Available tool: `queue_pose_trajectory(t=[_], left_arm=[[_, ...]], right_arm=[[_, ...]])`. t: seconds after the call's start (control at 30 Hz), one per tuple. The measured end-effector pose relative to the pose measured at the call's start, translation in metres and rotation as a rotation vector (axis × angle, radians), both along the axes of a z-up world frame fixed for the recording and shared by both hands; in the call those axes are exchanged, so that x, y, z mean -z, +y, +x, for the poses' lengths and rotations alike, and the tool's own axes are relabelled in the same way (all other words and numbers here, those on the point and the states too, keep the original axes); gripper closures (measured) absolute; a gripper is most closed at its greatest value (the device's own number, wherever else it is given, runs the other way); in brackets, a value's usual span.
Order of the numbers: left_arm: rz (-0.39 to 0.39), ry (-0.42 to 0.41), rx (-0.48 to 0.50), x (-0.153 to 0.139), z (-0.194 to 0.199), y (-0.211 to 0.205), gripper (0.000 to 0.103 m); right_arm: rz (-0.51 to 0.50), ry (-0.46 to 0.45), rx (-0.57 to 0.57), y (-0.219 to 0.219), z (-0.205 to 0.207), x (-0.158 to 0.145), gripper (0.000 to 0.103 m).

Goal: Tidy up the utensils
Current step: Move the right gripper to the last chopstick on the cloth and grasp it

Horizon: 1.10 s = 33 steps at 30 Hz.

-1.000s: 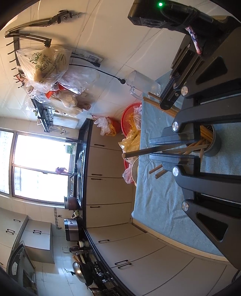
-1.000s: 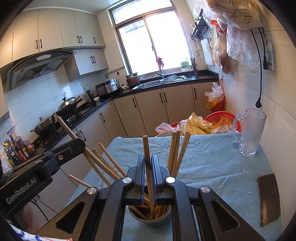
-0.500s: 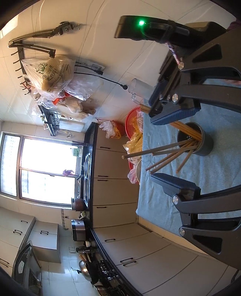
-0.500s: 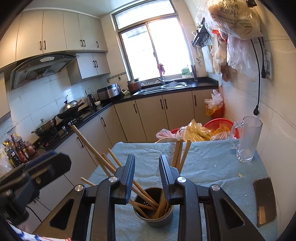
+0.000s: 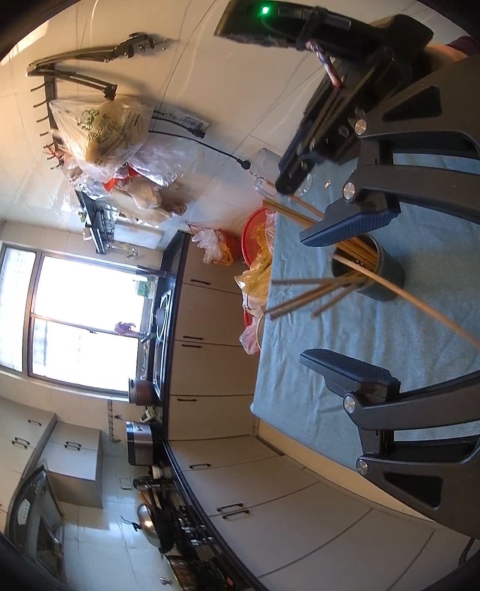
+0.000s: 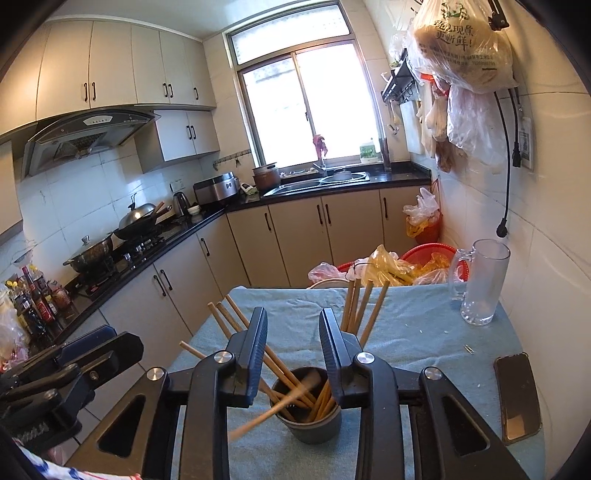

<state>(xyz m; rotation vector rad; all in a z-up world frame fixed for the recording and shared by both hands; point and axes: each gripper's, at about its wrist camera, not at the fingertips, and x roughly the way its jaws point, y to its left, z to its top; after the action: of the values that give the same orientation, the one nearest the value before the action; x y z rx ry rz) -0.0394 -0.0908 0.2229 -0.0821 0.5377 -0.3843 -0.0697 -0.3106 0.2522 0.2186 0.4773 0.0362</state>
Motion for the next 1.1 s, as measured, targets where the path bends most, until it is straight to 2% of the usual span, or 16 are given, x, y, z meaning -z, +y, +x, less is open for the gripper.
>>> queue_pose_trajectory(t=[0.1, 0.3, 0.43, 0.6, 0.8, 0.9, 0.97, 1.1], left_arm=[[-0.016, 0.012, -0.023, 0.004, -0.003, 0.011, 0.042], [-0.043, 0.036, -0.051, 0.011, -0.011, 0.031, 0.042], [-0.048, 0.033, -0.073, 0.015, -0.019, 0.042, 0.038], [-0.03, 0.077, -0.088, 0.035, -0.021, 0.048, 0.037], [0.053, 0.109, -0.132, 0.069, -0.029, 0.048, 0.037], [0.085, 0.142, -0.138, 0.087, -0.03, 0.054, 0.037], [0.086, 0.184, -0.153, 0.101, -0.033, 0.068, 0.037], [0.096, 0.195, -0.209, 0.114, -0.047, 0.103, 0.037]], right_arm=[[0.0, 0.001, 0.013, -0.002, -0.008, 0.001, 0.065], [0.011, 0.031, 0.037, -0.011, -0.022, 0.013, 0.065], [0.028, 0.06, 0.039, -0.014, -0.03, 0.025, 0.064], [0.038, 0.113, 0.036, -0.014, -0.038, 0.045, 0.063], [0.027, 0.173, 0.028, -0.006, -0.054, 0.074, 0.061], [-0.036, 0.236, -0.044, 0.013, -0.052, 0.092, 0.061], [-0.102, 0.301, -0.142, 0.034, -0.047, 0.108, 0.061], [-0.309, 0.373, -0.368, 0.089, -0.04, 0.131, 0.061]])
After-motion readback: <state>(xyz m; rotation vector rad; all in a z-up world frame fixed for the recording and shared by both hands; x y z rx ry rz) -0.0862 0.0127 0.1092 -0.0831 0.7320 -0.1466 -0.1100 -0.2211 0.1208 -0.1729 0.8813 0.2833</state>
